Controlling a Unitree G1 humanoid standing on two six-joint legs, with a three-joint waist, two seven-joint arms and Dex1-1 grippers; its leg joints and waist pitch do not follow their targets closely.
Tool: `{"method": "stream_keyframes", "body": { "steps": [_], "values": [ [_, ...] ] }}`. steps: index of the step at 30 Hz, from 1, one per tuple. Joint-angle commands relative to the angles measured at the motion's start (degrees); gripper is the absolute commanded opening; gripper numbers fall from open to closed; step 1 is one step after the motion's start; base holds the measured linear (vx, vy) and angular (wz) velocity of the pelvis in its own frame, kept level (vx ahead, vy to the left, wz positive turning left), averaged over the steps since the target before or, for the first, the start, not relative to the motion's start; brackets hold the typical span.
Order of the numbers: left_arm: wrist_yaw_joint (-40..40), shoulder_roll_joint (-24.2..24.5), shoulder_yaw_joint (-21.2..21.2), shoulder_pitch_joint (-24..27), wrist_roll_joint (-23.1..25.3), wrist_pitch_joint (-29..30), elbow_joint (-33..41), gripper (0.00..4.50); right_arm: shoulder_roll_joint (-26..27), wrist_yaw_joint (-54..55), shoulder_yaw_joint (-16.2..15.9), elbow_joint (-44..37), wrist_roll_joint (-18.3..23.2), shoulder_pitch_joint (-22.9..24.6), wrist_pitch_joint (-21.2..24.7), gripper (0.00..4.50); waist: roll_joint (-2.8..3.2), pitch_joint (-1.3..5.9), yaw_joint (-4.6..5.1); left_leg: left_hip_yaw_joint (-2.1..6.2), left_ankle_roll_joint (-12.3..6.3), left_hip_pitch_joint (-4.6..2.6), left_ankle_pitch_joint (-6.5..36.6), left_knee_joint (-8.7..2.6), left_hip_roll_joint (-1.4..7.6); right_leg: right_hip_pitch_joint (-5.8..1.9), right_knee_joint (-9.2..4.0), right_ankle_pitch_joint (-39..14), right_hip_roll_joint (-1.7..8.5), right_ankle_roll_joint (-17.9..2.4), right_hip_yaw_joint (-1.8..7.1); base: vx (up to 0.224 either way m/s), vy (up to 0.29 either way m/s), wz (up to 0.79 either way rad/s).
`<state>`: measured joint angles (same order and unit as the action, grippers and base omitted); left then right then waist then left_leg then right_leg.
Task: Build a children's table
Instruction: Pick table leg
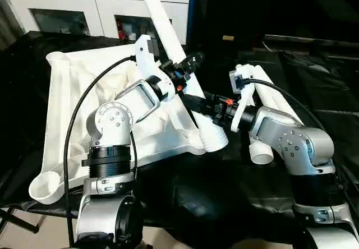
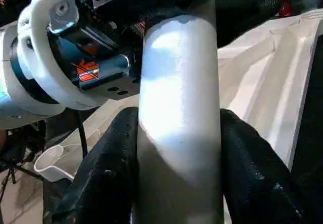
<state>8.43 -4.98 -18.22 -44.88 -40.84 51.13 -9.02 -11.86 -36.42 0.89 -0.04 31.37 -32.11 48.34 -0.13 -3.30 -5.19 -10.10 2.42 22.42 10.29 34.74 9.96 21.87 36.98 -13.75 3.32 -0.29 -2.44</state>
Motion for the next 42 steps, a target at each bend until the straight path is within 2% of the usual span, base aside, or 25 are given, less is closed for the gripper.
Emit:
{"method": "stream_keyframes", "body": {
  "steps": [1, 3, 5, 9, 11, 15, 16, 18, 20, 22, 25, 27, 29, 30, 32, 34, 38, 42],
  "values": [
    [-0.47, -0.59, 0.38, -1.54, -0.75, -0.73, 0.38, 1.94, -0.18, 0.91, -0.88, -0.67, -0.88, -0.83, 0.53, 1.84, 0.09, 4.03, -0.08, 1.27, -0.87, -1.15, 3.77, -3.52, 2.85, -3.17, -4.39, 4.92, 4.50, -13.26, 2.64, 0.000, 0.000, 0.00],
    [-0.16, -0.55, 0.50, -1.54, -0.94, -0.70, 0.55, 1.87, -0.17, 0.70, -0.74, -0.87, -0.14, -0.88, 1.12, 1.84, 0.06, 4.04, -0.10, 1.25, -1.00, -1.14, 3.65, -3.48, 2.79, -3.19, -4.42, 5.13, 4.55, -13.27, 2.66, 0.000, 0.000, 0.00],
    [-0.08, -0.51, 0.55, -1.57, -0.89, -0.74, 0.59, 1.85, -0.15, 0.32, -0.61, -1.22, 0.78, -0.90, 1.88, 2.40, 0.10, 4.04, -0.09, 1.26, -1.03, -1.14, 3.62, -3.48, 2.80, -3.19, -4.41, 5.20, 4.54, -13.31, 2.68, 0.000, 0.000, 0.00],
    [-0.21, -0.47, 0.60, -1.62, -0.79, -1.05, 0.45, 1.84, -0.20, 0.17, -0.72, -1.45, 1.22, -0.90, 2.43, 2.58, 0.13, 4.01, -0.08, 1.29, -0.87, -1.10, 3.74, -3.52, 2.78, -3.24, -4.48, 4.97, 4.52, -13.23, 2.66, 0.000, 0.000, 0.00],
    [0.14, 0.15, 0.87, -1.85, -0.19, -1.78, 0.07, 1.83, 0.30, 1.55, 0.57, -0.87, 2.55, -1.40, 5.01, 2.95, 0.23, 3.95, -0.05, 1.32, -0.67, -1.22, 4.08, -3.60, 2.81, -3.15, -4.52, 4.49, 4.49, -13.24, 2.68, 0.000, 0.000, 0.00],
    [0.63, 0.90, 1.08, -2.03, 0.41, -2.24, -0.33, 1.82, 0.86, 2.59, 2.21, -0.50, 4.20, -1.98, 7.24, 3.05, 0.22, 4.00, -0.07, 1.30, -0.41, -1.23, 4.09, -3.61, 2.79, -3.15, -4.51, 4.49, 4.51, -13.10, 2.69, 0.000, 0.000, 0.00],
    [0.77, 1.19, 1.01, -2.15, 0.52, -2.37, -0.58, 1.82, 1.09, 2.87, 2.78, -0.37, 4.78, -2.14, 7.92, 3.32, 0.32, 4.00, -0.05, 1.28, -0.18, -1.20, 4.04, -3.61, 2.76, -3.15, -4.51, 4.76, 4.52, -13.05, 2.70, 0.000, 0.000, 0.00],
    [0.99, 1.59, 0.90, -2.36, 0.64, -2.52, -0.94, 1.82, 1.51, 3.75, 3.69, -0.04, 5.36, -2.41, 8.94, 3.42, 0.45, 4.02, -0.06, 1.33, 0.01, -1.24, 4.00, -3.65, 2.79, -3.11, -4.44, 4.98, 4.47, -12.96, 2.66, 0.000, 0.000, 0.00],
    [1.83, 2.63, 1.26, -2.69, 1.41, -3.34, -1.71, 1.82, -0.62, 3.38, 1.86, -0.72, 4.10, -2.74, 11.53, 3.50, 0.31, 4.05, -0.09, 1.40, 0.22, -1.28, 3.71, -3.69, 2.78, -3.24, -4.48, 5.30, 4.40, -12.71, 2.63, 0.000, 0.000, 0.00],
    [2.63, 3.48, 1.63, -2.88, 1.99, -4.03, -2.26, 1.82, -2.05, 1.93, 0.74, -3.01, 4.42, -2.01, 11.83, 3.75, 0.43, 4.04, -0.16, 1.37, 0.57, -1.22, 3.44, -3.67, 2.78, -3.27, -4.41, 5.98, 4.45, -12.21, 2.67, 0.000, 0.000, 0.00],
    [4.12, 4.62, 2.35, -3.02, 2.53, -4.89, -2.81, 1.82, -4.38, 0.93, -1.07, -5.86, 3.68, -1.19, 11.41, 3.88, 0.20, 4.06, -0.27, 1.43, 0.53, -1.21, 3.14, -3.67, 2.78, -3.40, -4.36, 6.70, 4.53, -11.47, 2.69, 0.000, 0.000, 0.00],
    [10.60, 7.74, 4.77, -3.06, 2.91, -5.54, -3.21, 1.82, -7.00, 0.20, -1.05, -8.70, 2.88, 0.35, 10.01, 3.89, 0.17, 4.05, -0.52, 1.29, 0.43, -1.28, 3.03, -3.65, 2.72, -3.30, -4.46, 5.92, 4.56, -10.96, 2.77, 0.000, 0.000, 0.00],
    [15.55, 9.72, 6.65, -2.78, 2.34, -5.05, -2.53, 1.82, -7.60, -0.21, 1.06, -9.86, 4.39, 0.92, 10.32, 3.89, 0.32, 4.10, -0.49, 1.25, 0.52, -1.35, 2.81, -3.73, 2.78, -3.13, -4.26, 5.93, 4.47, -10.89, 2.75, 0.000, 0.000, 0.00],
    [15.65, 9.76, 6.68, -2.77, 2.32, -5.03, -2.51, 1.82, -7.61, -0.22, 1.11, -9.89, 4.43, 0.92, 10.33, 3.89, 0.33, 4.11, -0.38, 1.23, 0.59, -1.32, 2.83, -3.71, 2.76, -3.08, -4.19, 6.33, 4.48, -11.62, 2.68, 0.000, 0.000, 0.00],
    [22.38, 12.18, 9.58, -1.99, 1.38, -4.16, -0.35, 1.82, -7.46, -2.30, 3.13, -11.36, 5.79, 1.64, 6.88, 3.89, 0.34, 4.12, -0.39, 1.18, 0.62, -1.36, 3.45, -3.70, 2.81, -3.05, -4.22, 5.89, 4.61, -12.25, 2.70, 0.000, 0.000, 0.00],
    [25.74, 13.33, 11.03, -1.60, 0.72, -3.54, 0.87, 1.82, -8.00, -3.57, 3.39, -11.78, 6.87, 1.88, 7.17, 3.89, 0.39, 4.10, -0.32, 1.18, 0.52, -1.36, 3.38, -3.73, 2.96, -3.07, -4.08, 6.34, 4.63, -12.78, 2.71, 0.000, 0.000, 0.00],
    [31.83, 14.78, 13.07, -1.55, -1.08, -2.75, 2.76, 1.82, -10.60, -6.56, 2.26, -12.71, 9.63, 2.67, 10.71, 3.89, 0.16, 3.98, -0.28, 0.98, -0.39, -1.20, 2.90, -3.60, 2.77, -3.19, -4.08, 6.74, 4.54, -14.00, 2.71, 0.000, 0.000, 0.00],
    [36.20, 15.18, 13.68, -2.37, -1.95, -3.88, 2.48, 1.82, -13.27, -9.84, -0.29, -13.73, 9.94, 4.18, 12.19, 3.89, -0.11, 3.89, -0.30, 1.02, -0.56, -1.23, 3.60, -3.64, 2.83, -3.36, -4.35, 3.80, 4.58, -13.51, 2.73, 0.000, 0.000, 0.00]
  ]
}}
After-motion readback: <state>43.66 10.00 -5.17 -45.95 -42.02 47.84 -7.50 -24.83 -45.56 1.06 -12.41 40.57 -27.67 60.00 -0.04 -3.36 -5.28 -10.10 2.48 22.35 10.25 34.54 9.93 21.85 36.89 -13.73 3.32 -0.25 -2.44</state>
